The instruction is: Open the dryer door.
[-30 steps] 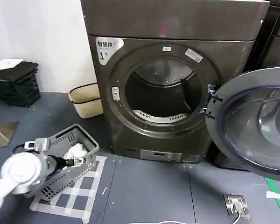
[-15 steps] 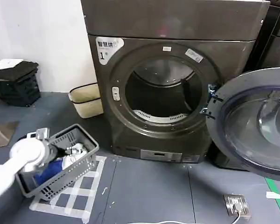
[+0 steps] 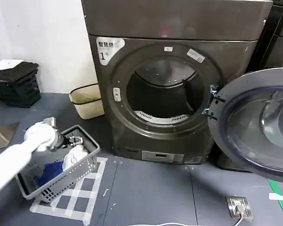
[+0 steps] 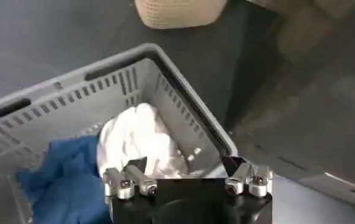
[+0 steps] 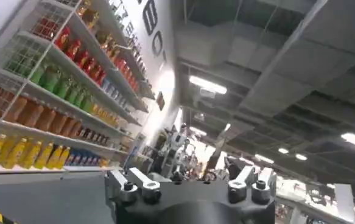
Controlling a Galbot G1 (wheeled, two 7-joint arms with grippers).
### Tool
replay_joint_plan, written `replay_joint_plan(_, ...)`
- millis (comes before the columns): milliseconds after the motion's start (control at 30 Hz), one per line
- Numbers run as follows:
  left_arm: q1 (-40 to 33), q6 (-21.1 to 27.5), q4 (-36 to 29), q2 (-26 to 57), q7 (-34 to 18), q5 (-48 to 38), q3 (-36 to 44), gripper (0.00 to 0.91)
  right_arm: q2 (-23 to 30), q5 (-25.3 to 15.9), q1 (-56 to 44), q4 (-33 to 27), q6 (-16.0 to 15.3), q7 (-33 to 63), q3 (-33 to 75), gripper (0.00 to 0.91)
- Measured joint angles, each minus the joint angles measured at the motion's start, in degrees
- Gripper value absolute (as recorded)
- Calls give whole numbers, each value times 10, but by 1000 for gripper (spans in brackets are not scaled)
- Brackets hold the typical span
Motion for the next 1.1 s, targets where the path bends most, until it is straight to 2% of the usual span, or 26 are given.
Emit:
replay_joint_plan(267,-46,0,66,-12,0,13,40,907,-1,1,0,-10,11,-1,0,907)
replay_joint_plan(600,-49,0,68,5,0,-12,45,907,-2,8,3,-21,31,-13,1,907)
replay_joint_plan(1100,-46,0,71,18,-1,-7,45,907,-7,14,-4,-32,31,-15,6,907)
